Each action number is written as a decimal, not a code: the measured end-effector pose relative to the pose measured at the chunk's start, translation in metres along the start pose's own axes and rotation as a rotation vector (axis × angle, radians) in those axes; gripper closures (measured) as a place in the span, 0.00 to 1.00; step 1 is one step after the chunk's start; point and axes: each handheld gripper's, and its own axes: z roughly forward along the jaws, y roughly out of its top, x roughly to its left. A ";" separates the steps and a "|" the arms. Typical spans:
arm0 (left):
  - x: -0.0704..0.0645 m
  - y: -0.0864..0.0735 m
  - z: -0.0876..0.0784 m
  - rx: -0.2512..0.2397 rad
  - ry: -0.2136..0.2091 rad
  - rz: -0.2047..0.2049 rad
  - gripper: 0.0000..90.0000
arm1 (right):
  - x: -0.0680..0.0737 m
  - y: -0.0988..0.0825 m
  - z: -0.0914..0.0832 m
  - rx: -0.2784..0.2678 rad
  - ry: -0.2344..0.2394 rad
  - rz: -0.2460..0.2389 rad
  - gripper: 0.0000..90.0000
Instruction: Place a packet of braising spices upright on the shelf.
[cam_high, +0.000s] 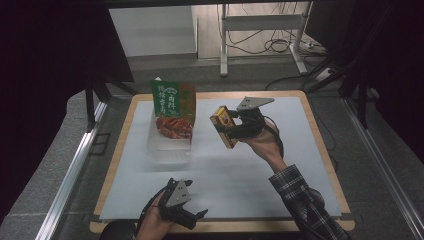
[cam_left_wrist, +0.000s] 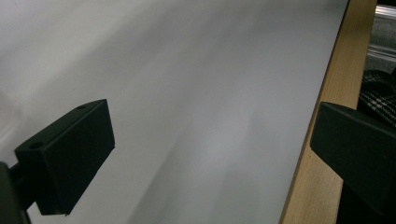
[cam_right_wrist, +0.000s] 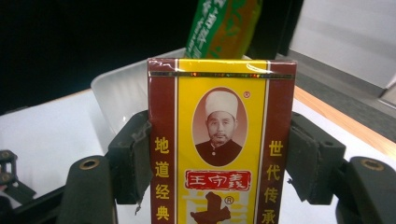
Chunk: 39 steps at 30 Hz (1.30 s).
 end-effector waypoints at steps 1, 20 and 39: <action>0.000 0.000 0.000 0.000 0.000 0.000 0.00 | 0.001 0.001 0.003 -0.007 0.000 -0.004 0.36; 0.002 0.000 -0.004 -0.023 0.009 -0.018 0.00 | 0.018 0.009 0.053 -0.094 0.078 -0.008 0.36; 0.002 0.000 -0.005 -0.025 0.002 -0.013 0.00 | 0.042 0.015 0.106 -0.127 0.117 -0.032 0.36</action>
